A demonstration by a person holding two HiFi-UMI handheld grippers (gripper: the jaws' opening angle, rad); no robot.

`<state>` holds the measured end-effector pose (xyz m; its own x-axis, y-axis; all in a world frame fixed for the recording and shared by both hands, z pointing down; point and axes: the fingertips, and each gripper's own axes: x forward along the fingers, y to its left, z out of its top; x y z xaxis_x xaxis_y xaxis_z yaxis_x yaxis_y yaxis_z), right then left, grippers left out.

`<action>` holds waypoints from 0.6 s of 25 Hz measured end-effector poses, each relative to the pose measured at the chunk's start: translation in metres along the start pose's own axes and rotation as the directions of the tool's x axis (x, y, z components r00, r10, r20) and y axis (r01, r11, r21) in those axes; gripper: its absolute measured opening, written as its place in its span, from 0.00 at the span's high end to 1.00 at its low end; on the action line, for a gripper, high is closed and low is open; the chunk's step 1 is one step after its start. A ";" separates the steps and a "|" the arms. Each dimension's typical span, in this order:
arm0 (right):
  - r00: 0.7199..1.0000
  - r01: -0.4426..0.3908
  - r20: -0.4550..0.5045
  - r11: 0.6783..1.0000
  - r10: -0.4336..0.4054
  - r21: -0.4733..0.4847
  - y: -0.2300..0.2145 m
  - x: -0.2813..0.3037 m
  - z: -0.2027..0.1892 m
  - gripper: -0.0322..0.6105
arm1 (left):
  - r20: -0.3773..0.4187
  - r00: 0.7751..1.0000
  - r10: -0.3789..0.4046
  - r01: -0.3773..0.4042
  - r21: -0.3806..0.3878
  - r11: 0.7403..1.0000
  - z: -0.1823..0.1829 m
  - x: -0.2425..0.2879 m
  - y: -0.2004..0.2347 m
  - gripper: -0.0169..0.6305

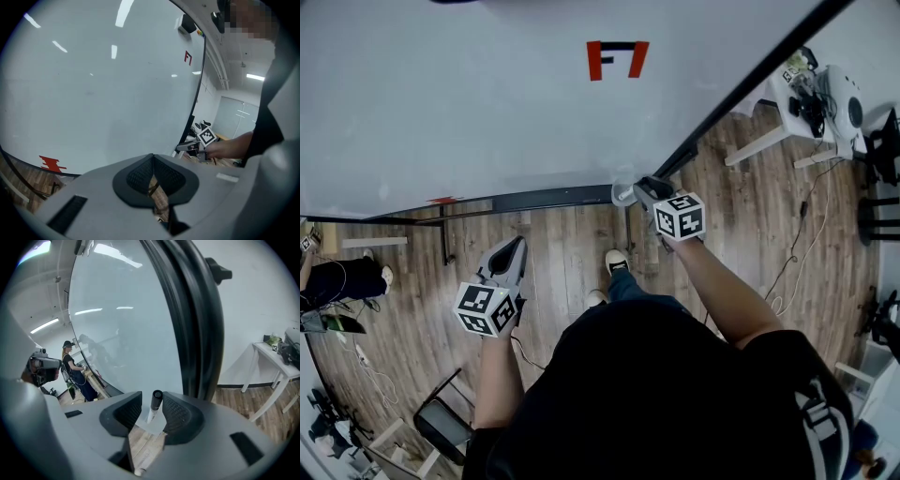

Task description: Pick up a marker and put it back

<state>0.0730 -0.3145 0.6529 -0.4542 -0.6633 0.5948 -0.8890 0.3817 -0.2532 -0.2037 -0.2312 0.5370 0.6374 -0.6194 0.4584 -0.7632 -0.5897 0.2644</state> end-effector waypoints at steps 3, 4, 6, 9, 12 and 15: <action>1.000 0.013 0.008 1.000 -0.013 0.000 -0.002 -0.006 0.001 0.74 | 0.003 1.000 -0.002 0.002 0.004 1.000 -0.001 -0.004 -0.002 0.95; 1.000 0.018 0.011 1.000 -0.018 0.001 -0.003 -0.009 0.002 0.73 | 0.005 1.000 -0.003 0.003 0.006 1.000 0.000 -0.005 -0.003 0.95; 0.999 0.031 0.023 0.999 -0.031 0.008 -0.006 -0.015 0.004 0.73 | 0.011 1.000 -0.006 0.006 0.009 1.000 0.000 -0.008 -0.005 0.95; 0.998 0.046 0.044 0.999 -0.047 0.018 -0.010 -0.027 0.008 0.73 | 0.016 1.000 -0.011 0.010 0.018 1.000 0.001 -0.013 -0.009 0.95; 0.997 0.056 0.061 0.998 -0.057 0.017 -0.009 -0.042 0.012 0.73 | 0.023 1.000 -0.015 0.014 0.031 0.999 0.003 -0.020 -0.014 0.95; 0.995 0.058 0.078 0.998 -0.059 0.014 -0.005 -0.057 0.015 0.73 | 0.035 0.999 -0.018 0.016 0.046 0.999 0.006 -0.028 -0.018 0.95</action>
<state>0.1027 -0.2880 0.6092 -0.4038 -0.7332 0.5472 -0.9147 0.3330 -0.2288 -0.2072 -0.2060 0.5143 0.6542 -0.6264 0.4238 -0.7469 -0.6231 0.2321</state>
